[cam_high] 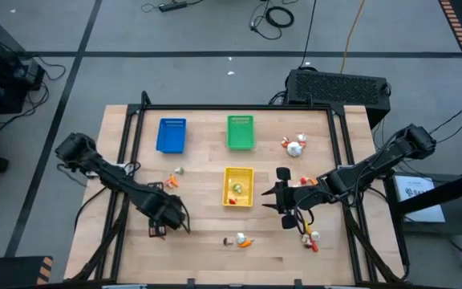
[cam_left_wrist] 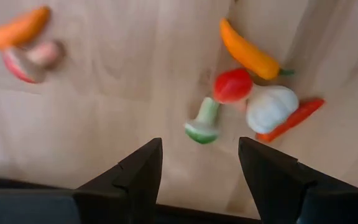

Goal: Sort produce into baskets
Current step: Put the green mushroom into the yellow bin

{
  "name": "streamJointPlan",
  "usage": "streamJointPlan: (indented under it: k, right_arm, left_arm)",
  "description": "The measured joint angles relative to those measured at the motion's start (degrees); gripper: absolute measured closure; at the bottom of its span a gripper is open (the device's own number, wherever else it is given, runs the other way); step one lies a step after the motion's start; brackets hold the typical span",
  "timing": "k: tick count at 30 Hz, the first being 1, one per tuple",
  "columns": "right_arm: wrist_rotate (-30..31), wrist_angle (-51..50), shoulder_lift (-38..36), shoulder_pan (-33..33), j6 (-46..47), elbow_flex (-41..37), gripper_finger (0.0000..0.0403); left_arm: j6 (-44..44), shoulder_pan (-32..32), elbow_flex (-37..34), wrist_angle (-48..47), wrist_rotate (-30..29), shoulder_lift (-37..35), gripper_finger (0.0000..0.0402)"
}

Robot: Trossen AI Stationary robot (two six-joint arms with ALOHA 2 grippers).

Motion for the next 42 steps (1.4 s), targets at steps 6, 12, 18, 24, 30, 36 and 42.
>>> streamJointPlan:
  k: [6,12,18,24,30,36,42]
  right_arm:
    - [0.00,1.32,0.00,0.00,-1.11,0.00,0.0261]
    - [0.00,1.90,0.00,-0.13,-1.49,0.00,0.0261]
    - [0.00,1.93,0.01,-0.13,-2.53,0.02,0.0261]
    - [0.00,1.89,0.02,-0.13,-2.56,0.02,0.0261]
    - [0.00,1.87,0.02,-0.13,-2.58,0.02,0.0261]
    - [0.00,1.87,0.02,-0.15,-2.58,0.02,0.0261]
    - [0.00,1.87,0.02,-0.13,-2.60,0.02,0.0261]
  left_arm:
    - [-2.05,-2.10,-7.57,8.11,0.83,-4.11,0.0183]
    - [-0.90,-2.87,-11.32,11.55,1.44,-3.98,0.0183]
    - [0.84,-2.86,-11.50,12.12,-0.26,-3.64,0.0183]
    - [3.37,-2.86,-11.50,13.22,0.37,-0.10,0.0183]
    - [6.00,-2.82,-11.26,15.57,0.67,4.19,0.0183]
    - [6.52,-2.82,-11.21,15.14,1.15,4.55,0.0183]
    - [6.54,-2.84,-11.29,14.73,1.22,4.35,0.0210]
